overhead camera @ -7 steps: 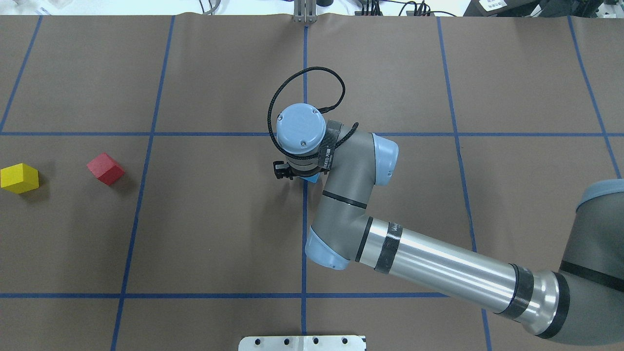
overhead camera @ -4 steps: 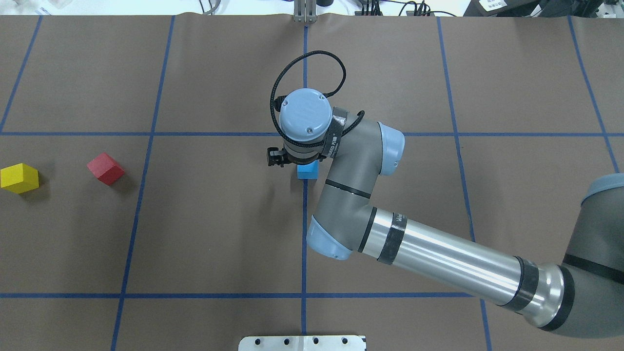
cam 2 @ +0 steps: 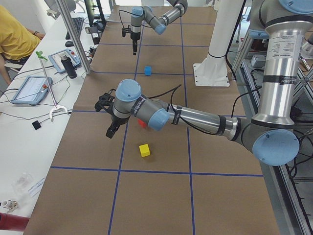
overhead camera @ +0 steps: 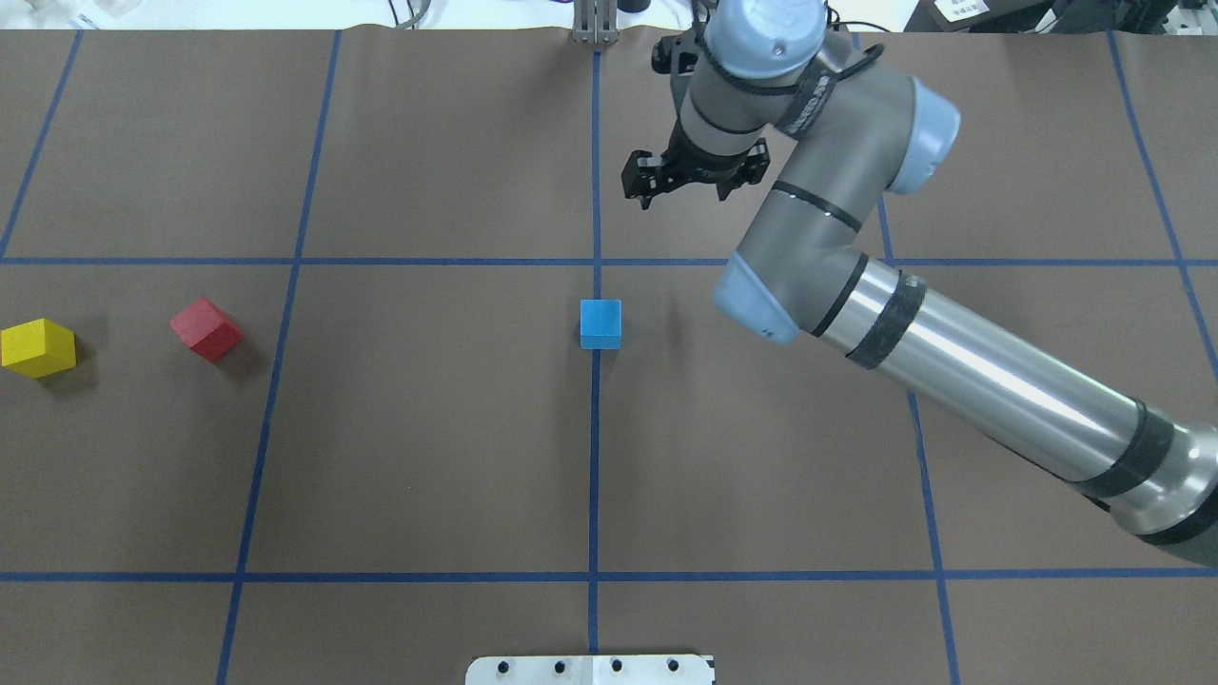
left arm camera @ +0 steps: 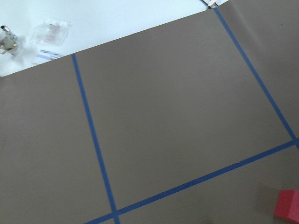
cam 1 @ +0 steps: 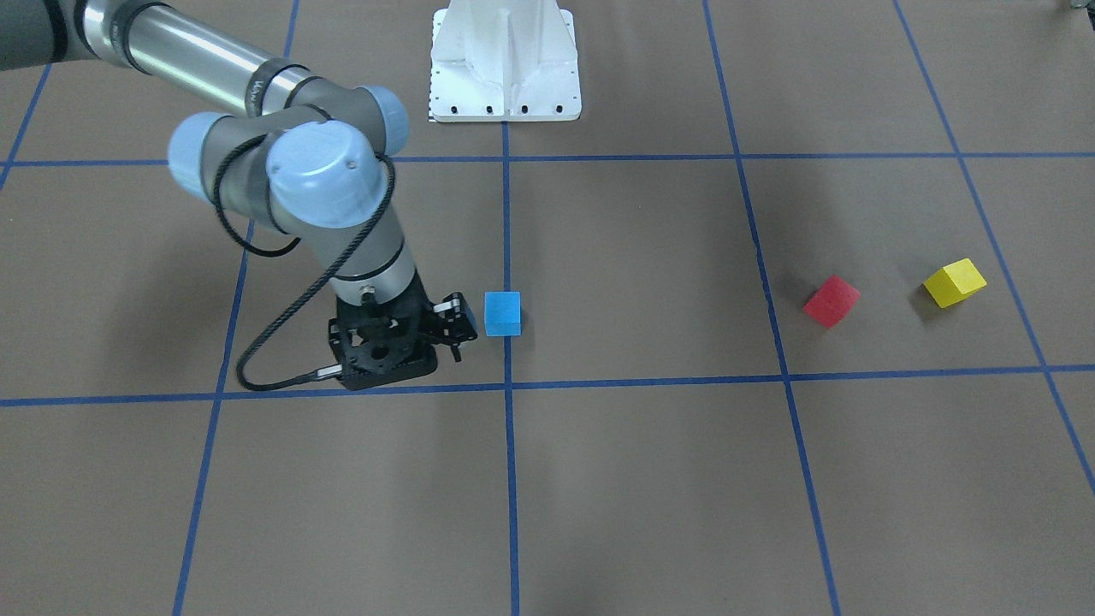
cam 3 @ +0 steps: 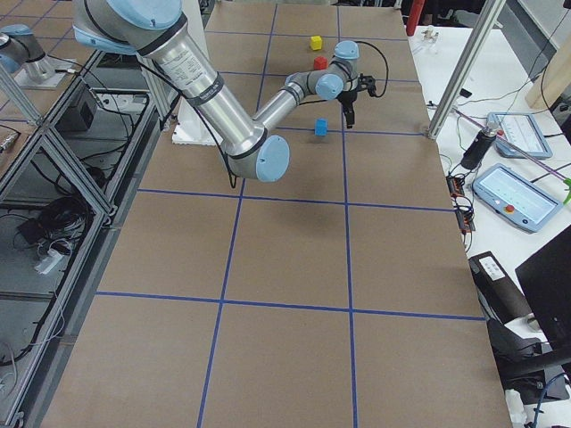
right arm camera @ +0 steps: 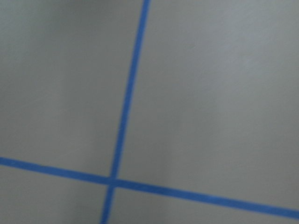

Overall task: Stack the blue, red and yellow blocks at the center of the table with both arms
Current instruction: 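Release the blue cube and raise the right gripper while the left reaches out, then lower the left gripper onto the red cube and close on it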

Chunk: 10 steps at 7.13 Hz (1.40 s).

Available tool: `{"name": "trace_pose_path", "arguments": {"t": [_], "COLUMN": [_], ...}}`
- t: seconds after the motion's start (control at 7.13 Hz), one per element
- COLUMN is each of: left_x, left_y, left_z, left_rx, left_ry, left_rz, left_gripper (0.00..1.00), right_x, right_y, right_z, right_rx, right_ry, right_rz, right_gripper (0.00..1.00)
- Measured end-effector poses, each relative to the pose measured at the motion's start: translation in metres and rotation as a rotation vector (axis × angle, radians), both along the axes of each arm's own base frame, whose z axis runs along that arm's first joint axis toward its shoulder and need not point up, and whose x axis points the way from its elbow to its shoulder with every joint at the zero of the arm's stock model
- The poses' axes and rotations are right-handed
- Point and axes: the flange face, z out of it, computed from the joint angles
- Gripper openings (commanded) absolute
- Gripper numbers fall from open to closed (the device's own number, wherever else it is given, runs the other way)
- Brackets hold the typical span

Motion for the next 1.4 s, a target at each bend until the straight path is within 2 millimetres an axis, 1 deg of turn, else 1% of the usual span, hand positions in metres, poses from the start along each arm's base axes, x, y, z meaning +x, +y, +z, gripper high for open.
{"name": "trace_pose_path", "arguments": {"t": [0.14,0.28,0.42,0.56,0.7,0.84,0.98,1.12,1.26,1.4], "left_x": [0.039,0.073,0.108,0.153,0.196,0.224,0.246,0.261,0.271,0.28], "left_y": [-0.002,-0.001,0.001,0.006,0.016,0.026,0.035,0.042,0.045,0.047], "left_z": [-0.01,-0.016,-0.017,-0.017,-0.018,-0.021,-0.021,-0.019,-0.014,-0.007], "left_rx": [-0.04,-0.052,-0.019,0.028,0.064,0.086,0.101,0.113,0.12,0.118], "left_ry": [0.037,0.058,0.034,-0.015,-0.048,-0.058,-0.058,-0.062,-0.072,-0.082], "left_rz": [0.011,0.013,0.018,0.036,0.071,0.108,0.145,0.18,0.209,0.229], "left_gripper": [1.0,1.0,1.0,1.0,1.0,1.0,1.0,1.0,1.0,1.0], "right_x": [0.049,0.102,0.156,0.216,0.274,0.33,0.373,0.398,0.409,0.413], "right_y": [-0.019,-0.035,-0.045,-0.05,-0.049,-0.042,-0.031,-0.02,-0.013,-0.011], "right_z": [0.026,0.056,0.089,0.127,0.167,0.207,0.244,0.271,0.284,0.29], "right_rx": [0.031,0.066,0.1,0.134,0.158,0.168,0.17,0.172,0.173,0.174], "right_ry": [0.009,0.021,0.031,0.04,0.046,0.055,0.068,0.081,0.09,0.096], "right_rz": [-0.023,-0.05,-0.08,-0.114,-0.14,-0.147,-0.15,-0.159,-0.164,-0.166], "right_gripper": [1.0,1.0,1.0,1.0,1.0,1.0,1.0,1.0,1.0,1.0]}}
